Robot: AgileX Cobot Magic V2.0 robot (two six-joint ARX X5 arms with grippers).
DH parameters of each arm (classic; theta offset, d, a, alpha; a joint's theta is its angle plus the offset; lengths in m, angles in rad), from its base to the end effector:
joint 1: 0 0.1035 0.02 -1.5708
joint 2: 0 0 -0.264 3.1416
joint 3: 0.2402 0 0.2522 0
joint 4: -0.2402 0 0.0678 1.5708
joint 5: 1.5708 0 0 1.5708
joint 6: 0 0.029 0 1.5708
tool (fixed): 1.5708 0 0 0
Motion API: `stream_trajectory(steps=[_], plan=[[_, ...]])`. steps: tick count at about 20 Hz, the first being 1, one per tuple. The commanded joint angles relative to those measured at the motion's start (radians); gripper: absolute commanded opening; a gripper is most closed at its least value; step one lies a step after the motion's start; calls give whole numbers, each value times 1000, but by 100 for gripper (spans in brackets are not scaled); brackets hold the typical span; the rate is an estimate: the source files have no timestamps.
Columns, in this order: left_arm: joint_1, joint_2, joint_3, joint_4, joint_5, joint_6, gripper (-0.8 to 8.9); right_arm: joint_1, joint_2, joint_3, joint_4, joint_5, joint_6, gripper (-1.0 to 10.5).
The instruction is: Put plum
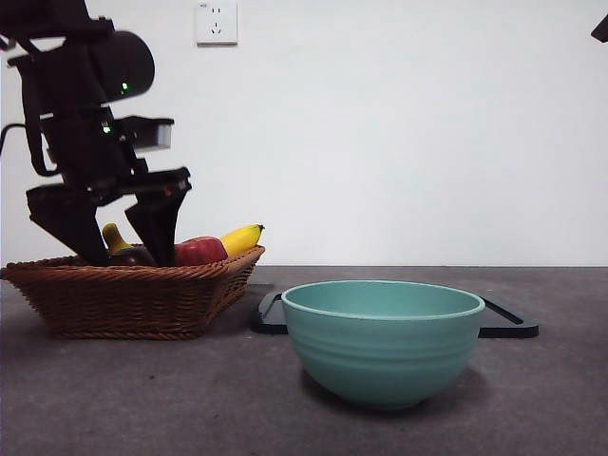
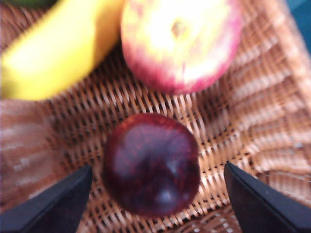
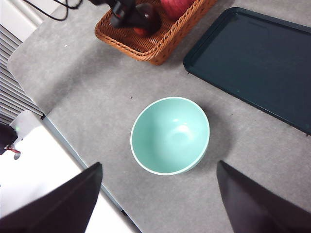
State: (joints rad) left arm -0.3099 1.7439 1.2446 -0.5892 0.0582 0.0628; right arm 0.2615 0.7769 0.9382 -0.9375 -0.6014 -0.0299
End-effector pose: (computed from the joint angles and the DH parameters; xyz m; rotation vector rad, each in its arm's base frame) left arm 0.3367 -0.1096 0.2132 0.1932 1.0755 -0.3651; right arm 0.1207 0.0493 0.3229 0.1087 0.7757 0.8295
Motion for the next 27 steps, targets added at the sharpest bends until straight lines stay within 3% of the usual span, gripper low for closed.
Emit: stream_trajectory(steps=[1,8,12,15,20,24,27], plan=[[-4,40,24,20,-1,16,432,5,6,19,10,0,-4,377],[-4,61,24,29,-2,16,279,5,6,19,10,0,-4,377],[-7,11,24,10,-2,14,273,5,6,19,10,0,-4,377],[-32,-136,24,-41,14,14,275,5,6,19,14,0,-4,377],[-209,-373,24,-122,166,-30,276,5,6,19,17,5,-4,377],[-412,-356,24,-107,171,-29,276,5,6,19,17,32,-4,377],[-497,-294,24,-62,170,-26,276,5,6,19,17,33,-4,377]])
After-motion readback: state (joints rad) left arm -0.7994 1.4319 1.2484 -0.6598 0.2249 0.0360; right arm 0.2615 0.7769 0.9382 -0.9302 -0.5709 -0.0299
